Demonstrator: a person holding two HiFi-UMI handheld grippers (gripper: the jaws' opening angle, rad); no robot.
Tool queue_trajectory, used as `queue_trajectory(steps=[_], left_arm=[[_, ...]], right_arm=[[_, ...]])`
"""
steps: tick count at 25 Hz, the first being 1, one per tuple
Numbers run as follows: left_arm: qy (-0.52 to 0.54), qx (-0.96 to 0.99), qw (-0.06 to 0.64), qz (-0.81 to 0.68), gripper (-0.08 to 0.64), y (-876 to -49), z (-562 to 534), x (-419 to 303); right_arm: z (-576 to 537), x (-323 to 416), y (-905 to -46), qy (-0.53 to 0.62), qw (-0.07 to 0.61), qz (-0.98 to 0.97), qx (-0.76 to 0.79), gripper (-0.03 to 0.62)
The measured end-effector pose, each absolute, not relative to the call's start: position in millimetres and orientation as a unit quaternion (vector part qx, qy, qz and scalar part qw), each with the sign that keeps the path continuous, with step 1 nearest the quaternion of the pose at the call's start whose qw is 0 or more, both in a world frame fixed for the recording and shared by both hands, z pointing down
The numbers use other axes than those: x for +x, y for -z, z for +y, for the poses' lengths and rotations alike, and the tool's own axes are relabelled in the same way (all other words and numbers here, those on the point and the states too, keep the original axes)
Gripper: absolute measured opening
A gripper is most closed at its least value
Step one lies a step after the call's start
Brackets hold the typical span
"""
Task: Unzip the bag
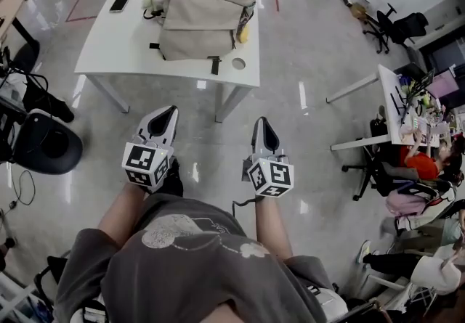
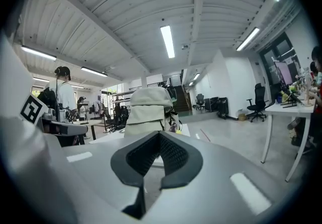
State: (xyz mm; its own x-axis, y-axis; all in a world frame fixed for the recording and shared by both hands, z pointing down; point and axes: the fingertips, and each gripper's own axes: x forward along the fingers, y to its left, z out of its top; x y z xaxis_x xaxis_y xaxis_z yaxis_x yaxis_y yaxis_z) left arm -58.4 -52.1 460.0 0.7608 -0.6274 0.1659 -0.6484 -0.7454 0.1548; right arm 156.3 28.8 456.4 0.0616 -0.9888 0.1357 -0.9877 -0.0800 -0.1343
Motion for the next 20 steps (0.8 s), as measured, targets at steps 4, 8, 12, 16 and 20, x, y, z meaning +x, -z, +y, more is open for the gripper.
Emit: queue_trajectory(steps=[4,8,12,16,20], left_arm=[[-0.045,0.940,0.108,-0.321,0.006,-451.8,-100.1,-49.6],[-0.040,0.945,0.113,-0.304,0.006,-450.0,-139.6,-47.6],[-0.041,0.950,0.117,-0.287,0.006,-453.0,-171.1,-46.2],[-0.043,0.954,0.107,-0.276,0.006,-450.6,-197.8,-43.7],[-0.040,0.953,0.113,-0.280,0.006,-451.7,-217.8,-46.6]], right_arm=[[-18.9,157.6,-453.1,0.099,0.000,0.667,-0.738,0.000],[-60.6,146.8,-452.6,0.098,-0.008,0.664,-0.741,0.000],[-93.7,137.0,-454.3,0.097,-0.014,0.657,-0.747,0.000],[-116.4,135.7,-455.6,0.100,-0.018,0.648,-0.755,0.000],[-133.5,137.1,-460.5,0.105,-0.026,0.646,-0.756,0.000]])
